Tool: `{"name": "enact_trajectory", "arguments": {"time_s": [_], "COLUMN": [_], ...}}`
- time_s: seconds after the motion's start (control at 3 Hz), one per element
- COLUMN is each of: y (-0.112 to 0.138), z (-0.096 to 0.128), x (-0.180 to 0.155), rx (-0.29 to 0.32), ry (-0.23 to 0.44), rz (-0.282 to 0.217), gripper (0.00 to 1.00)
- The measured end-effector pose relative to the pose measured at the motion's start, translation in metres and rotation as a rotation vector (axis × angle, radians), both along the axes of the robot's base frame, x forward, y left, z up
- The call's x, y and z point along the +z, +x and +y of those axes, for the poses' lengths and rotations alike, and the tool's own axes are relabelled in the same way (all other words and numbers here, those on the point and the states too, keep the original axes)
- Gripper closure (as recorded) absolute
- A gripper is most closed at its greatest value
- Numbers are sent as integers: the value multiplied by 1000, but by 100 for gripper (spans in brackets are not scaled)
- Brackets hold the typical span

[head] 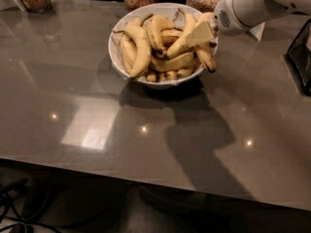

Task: Pick banana from white bowl

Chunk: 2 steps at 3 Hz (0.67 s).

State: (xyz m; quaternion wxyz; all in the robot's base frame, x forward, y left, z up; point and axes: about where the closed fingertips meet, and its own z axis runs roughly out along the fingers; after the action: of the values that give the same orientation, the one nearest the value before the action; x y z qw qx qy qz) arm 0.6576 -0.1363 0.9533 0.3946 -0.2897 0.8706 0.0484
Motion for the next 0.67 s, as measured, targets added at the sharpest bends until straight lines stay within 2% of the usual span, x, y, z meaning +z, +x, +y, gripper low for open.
{"name": "enact_trajectory", "arguments": {"time_s": [0.67], "y": [-3], "z": [5], "x": [-5], "rx": [-1], "ry": [-7], "rz": [42], "gripper": [88]}}
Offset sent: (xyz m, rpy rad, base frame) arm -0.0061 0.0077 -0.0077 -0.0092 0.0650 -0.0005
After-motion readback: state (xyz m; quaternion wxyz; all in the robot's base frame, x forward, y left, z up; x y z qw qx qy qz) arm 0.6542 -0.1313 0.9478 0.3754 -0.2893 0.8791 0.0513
